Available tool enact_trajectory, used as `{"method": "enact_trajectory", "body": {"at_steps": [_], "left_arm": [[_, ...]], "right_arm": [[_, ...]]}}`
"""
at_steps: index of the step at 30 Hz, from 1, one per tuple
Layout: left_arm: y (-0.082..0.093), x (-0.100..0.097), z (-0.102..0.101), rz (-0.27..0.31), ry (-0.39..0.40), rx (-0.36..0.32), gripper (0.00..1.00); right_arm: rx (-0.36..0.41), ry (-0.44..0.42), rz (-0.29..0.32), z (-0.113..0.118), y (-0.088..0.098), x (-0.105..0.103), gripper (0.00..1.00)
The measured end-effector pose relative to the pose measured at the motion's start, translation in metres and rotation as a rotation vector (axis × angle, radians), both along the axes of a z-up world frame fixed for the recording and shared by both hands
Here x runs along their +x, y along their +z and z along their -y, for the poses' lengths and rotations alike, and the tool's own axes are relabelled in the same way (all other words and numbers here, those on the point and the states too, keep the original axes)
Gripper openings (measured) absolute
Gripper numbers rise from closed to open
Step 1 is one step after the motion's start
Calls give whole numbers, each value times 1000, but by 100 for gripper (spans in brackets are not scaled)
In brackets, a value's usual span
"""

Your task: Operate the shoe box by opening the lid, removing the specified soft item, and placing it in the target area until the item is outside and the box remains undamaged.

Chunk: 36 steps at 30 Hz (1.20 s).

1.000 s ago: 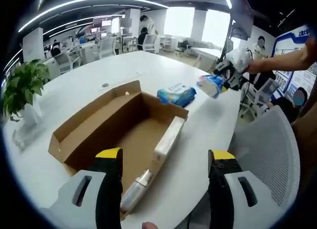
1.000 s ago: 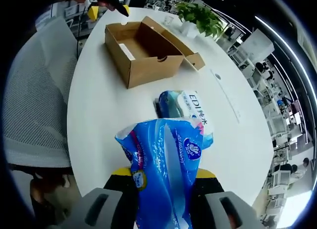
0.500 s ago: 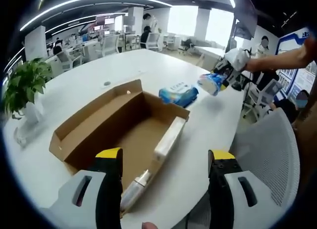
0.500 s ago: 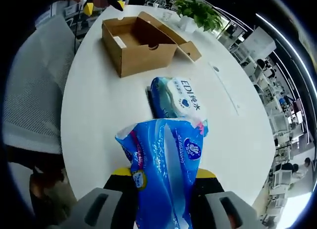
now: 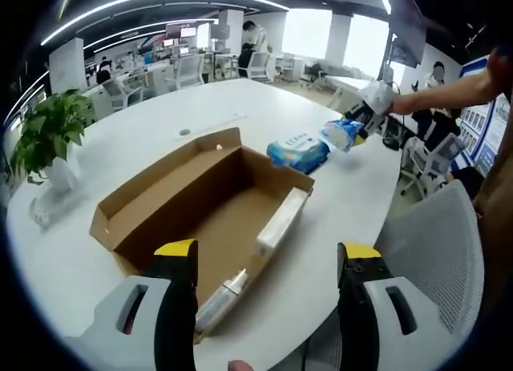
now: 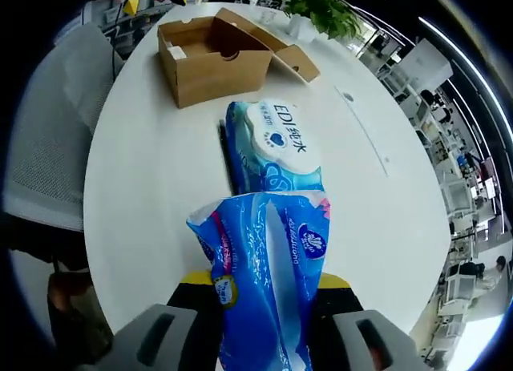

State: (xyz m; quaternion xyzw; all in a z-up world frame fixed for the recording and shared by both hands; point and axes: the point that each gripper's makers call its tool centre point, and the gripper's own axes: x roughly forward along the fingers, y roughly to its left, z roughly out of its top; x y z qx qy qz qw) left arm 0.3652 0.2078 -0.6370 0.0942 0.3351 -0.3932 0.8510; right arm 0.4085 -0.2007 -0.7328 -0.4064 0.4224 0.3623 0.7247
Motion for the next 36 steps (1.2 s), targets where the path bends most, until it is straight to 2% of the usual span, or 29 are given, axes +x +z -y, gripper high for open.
{"method": "enact_trajectory", "body": {"at_steps": [12,36], "left_arm": [[5,2,-14,3,32,22,70],[-3,1,-12,-27,29,46,70]], "right_arm": [[-8,-11,-23,11,-7,22,39],[-23,29,-62,15,-24,31,41]]}}
